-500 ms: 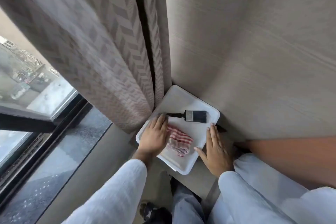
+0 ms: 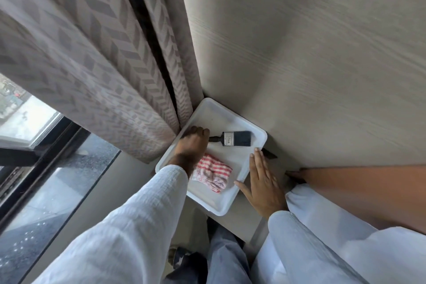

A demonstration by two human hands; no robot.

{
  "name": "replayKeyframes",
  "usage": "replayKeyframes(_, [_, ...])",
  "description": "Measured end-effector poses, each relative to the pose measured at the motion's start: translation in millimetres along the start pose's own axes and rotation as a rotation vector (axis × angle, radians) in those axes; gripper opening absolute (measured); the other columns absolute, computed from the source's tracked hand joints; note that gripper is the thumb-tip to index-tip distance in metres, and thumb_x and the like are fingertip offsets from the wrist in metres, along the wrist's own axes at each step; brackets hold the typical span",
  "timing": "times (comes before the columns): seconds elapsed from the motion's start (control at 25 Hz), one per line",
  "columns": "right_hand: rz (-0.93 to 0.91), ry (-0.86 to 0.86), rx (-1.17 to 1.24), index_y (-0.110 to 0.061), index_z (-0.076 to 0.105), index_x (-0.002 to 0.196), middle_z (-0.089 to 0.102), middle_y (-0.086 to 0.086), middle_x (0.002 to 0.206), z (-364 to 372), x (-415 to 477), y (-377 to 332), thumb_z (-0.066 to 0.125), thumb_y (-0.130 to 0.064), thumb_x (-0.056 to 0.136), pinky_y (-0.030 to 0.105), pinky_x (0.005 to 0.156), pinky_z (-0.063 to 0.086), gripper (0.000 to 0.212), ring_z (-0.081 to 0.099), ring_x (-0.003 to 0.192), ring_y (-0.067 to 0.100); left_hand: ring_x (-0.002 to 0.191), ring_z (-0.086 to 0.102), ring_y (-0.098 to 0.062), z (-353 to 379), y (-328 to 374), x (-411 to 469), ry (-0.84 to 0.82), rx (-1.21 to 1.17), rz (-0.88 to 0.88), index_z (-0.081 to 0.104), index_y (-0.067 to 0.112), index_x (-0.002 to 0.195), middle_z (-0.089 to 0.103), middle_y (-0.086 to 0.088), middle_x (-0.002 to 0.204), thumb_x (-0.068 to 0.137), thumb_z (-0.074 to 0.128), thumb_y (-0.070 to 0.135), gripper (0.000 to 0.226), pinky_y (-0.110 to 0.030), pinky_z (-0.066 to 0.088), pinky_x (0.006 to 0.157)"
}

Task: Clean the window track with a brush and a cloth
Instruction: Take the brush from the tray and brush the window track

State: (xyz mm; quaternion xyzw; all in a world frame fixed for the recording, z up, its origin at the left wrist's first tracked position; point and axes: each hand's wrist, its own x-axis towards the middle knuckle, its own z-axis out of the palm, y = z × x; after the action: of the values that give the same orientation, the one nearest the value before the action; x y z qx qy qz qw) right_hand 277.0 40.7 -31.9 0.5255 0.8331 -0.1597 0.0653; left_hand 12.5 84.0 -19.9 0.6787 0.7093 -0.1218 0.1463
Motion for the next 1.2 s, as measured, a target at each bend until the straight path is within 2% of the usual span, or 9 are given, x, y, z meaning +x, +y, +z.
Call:
replayKeyframes(0.08, [-0.002, -0.017, 0.028, -0.004, 0.014, 0.166, 0.009, 0.012, 0.179, -1.4, -0.1, 0.0, 0.043, -0.068, 0.100, 0.035, 0.126, 0.027, 0.097, 0.014, 0.165, 0.024, 0.107, 0.069, -0.041, -4.4, -4.4, -6.8, -0.025, -0.154, -0.011, 0.048, 0.009, 0.137, 0.071, -0.021, 0.116, 0.101, 0.046, 0.008, 0.036, -0.045, 0.055, 0.084])
replayKeyframes(0.2, [0.012, -0.062, 0.037, -0.004, 0.011, 0.167, 0.005, 0.012, 0.179, -9.0, -0.1, -3.1, 0.051, -0.065, 0.099, 0.041, 0.130, 0.028, 0.099, 0.012, 0.165, 0.026, 0.086, 0.071, -0.032, -14.2, -16.8, -31.1, 0.013, -0.566, -0.074, 0.062, 0.017, 0.121, 0.076, -0.012, 0.096, 0.101, 0.058, 0.017, 0.020, -0.037, 0.053, 0.074])
replayKeyframes(0.36, [-0.020, -0.105, 0.036, -0.007, 0.002, 0.167, -0.006, 0.010, 0.179, -26.7, 2.7, -23.5, 0.049, -0.064, 0.100, 0.040, 0.134, 0.015, 0.100, 0.005, 0.166, 0.025, 0.060, 0.069, -0.007, -24.5, -40.1, -88.9, 0.179, -1.126, -0.330, 0.078, 0.022, 0.094, 0.077, 0.007, 0.071, 0.098, 0.071, 0.022, 0.008, -0.024, 0.054, 0.064])
replayKeyframes(0.48, [-0.140, -0.114, 0.015, -0.007, -0.004, 0.167, -0.013, 0.008, 0.177, -37.0, 10.1, -56.6, 0.046, -0.060, 0.103, 0.036, 0.134, 0.006, 0.097, 0.002, 0.167, 0.024, 0.057, 0.066, -0.014, -22.2, -58.3, -141.5, 0.315, -1.606, -0.529, 0.072, 0.018, 0.076, 0.074, 0.001, 0.064, 0.095, 0.075, 0.030, 0.023, -0.030, 0.054, 0.062])
replayKeyframes(0.6, [-0.336, -0.142, 0.003, -0.010, -0.003, 0.167, -0.007, 0.007, 0.179, -46.0, 18.7, -113.1, 0.046, -0.063, 0.102, 0.034, 0.135, 0.010, 0.097, 0.006, 0.166, 0.021, 0.054, 0.064, -0.016, -14.8, -88.9, -202.9, 0.579, -1.871, -0.743, 0.066, 0.012, 0.083, 0.064, -0.002, 0.056, 0.100, 0.066, 0.033, 0.027, -0.023, 0.052, 0.049])
replayKeyframes(0.76, [-0.651, -0.151, -0.067, -0.012, 0.012, 0.168, 0.008, 0.004, 0.179, -51.4, 24.4, -197.9, 0.048, -0.067, 0.099, 0.038, 0.134, 0.017, 0.095, 0.013, 0.165, 0.021, 0.039, 0.055, -0.010, -2.2, -142.2, -289.0, 1.023, -2.026, -1.096, 0.063, 0.014, 0.081, 0.062, 0.001, 0.045, 0.108, 0.052, 0.028, 0.032, -0.020, 0.041, 0.038])
replayKeyframes(0.96, [-0.901, -0.070, -0.174, -0.007, 0.022, 0.166, 0.022, 0.011, 0.176, -46.6, 36.4, -297.7, 0.051, -0.066, 0.100, 0.040, 0.133, 0.025, 0.093, 0.021, 0.164, 0.025, 0.036, 0.054, -0.009, 7.5, -203.2, -372.7, 1.436, -2.056, -1.259, 0.070, 0.017, 0.081, 0.072, -0.003, 0.054, 0.109, 0.050, 0.031, 0.037, -0.014, 0.037, 0.034])
replayKeyframes(1.08, [-0.910, -0.066, -0.272, -0.005, 0.015, 0.166, 0.013, 0.014, 0.177, -40.0, 48.8, -338.2, 0.040, -0.075, 0.098, 0.041, 0.135, 0.019, 0.101, 0.014, 0.165, 0.028, 0.040, 0.058, -0.009, 10.7, -228.7, -392.7, 1.504, -1.983, -1.299, 0.073, 0.017, 0.086, 0.079, -0.005, 0.065, 0.109, 0.052, 0.030, 0.034, -0.017, 0.041, 0.034])
replayKeyframes(1.2, [-0.872, -0.067, -0.355, -0.004, 0.004, 0.167, 0.001, 0.016, 0.178, -29.7, 58.2, -352.7, 0.018, -0.086, 0.094, 0.047, 0.136, 0.016, 0.110, 0.004, 0.166, 0.032, 0.045, 0.063, -0.008, 8.6, -243.3, -388.1, 1.396, -1.967, -1.271, 0.076, 0.019, 0.093, 0.083, -0.006, 0.074, 0.109, 0.053, 0.031, 0.030, -0.017, 0.046, 0.037])
